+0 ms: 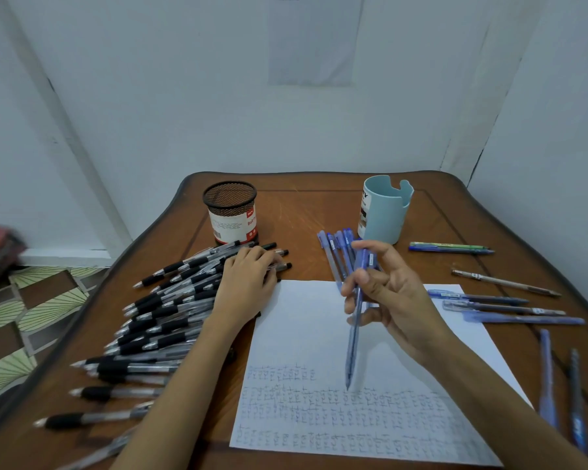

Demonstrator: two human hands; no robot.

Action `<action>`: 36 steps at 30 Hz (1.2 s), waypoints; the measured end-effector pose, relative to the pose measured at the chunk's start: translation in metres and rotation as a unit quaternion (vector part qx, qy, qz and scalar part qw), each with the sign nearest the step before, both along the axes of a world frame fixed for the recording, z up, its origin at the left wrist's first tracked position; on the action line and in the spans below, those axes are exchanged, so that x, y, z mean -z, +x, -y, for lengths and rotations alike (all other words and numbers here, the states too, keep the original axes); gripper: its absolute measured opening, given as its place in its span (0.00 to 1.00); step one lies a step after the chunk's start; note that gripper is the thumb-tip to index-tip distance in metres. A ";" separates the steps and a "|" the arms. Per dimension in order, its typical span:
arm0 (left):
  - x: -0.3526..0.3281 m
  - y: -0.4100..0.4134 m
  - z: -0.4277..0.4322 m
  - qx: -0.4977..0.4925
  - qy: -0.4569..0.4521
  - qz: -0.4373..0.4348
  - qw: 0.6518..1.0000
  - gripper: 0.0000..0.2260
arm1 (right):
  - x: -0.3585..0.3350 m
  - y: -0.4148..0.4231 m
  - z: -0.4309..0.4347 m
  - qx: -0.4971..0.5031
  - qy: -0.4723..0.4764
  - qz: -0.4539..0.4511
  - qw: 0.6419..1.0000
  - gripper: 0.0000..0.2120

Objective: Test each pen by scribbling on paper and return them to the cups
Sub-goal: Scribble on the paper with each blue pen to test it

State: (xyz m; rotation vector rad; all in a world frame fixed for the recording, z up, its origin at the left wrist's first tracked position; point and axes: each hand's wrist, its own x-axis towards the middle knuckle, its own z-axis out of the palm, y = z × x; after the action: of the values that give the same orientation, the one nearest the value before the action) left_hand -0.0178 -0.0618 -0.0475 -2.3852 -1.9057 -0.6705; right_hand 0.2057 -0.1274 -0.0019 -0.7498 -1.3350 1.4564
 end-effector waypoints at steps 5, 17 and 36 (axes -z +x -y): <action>0.001 0.000 0.000 0.001 0.008 0.008 1.000 0.11 | 0.003 -0.010 -0.001 0.040 -0.115 -0.103 0.987 0.33; 0.000 0.000 -0.001 0.002 0.001 -0.002 1.000 0.12 | 0.018 -0.016 -0.007 -0.116 -0.226 0.055 0.966 0.33; -0.001 0.000 0.000 -0.002 0.000 -0.002 1.000 0.12 | 0.046 -0.039 0.010 0.009 0.058 0.215 0.975 0.21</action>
State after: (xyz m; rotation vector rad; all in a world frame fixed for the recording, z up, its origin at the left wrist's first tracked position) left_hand -0.0176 -0.0614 -0.0469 -2.3809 -1.9073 -0.6651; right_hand 0.1666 -0.1371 -0.0477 -1.0355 -1.7177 1.2284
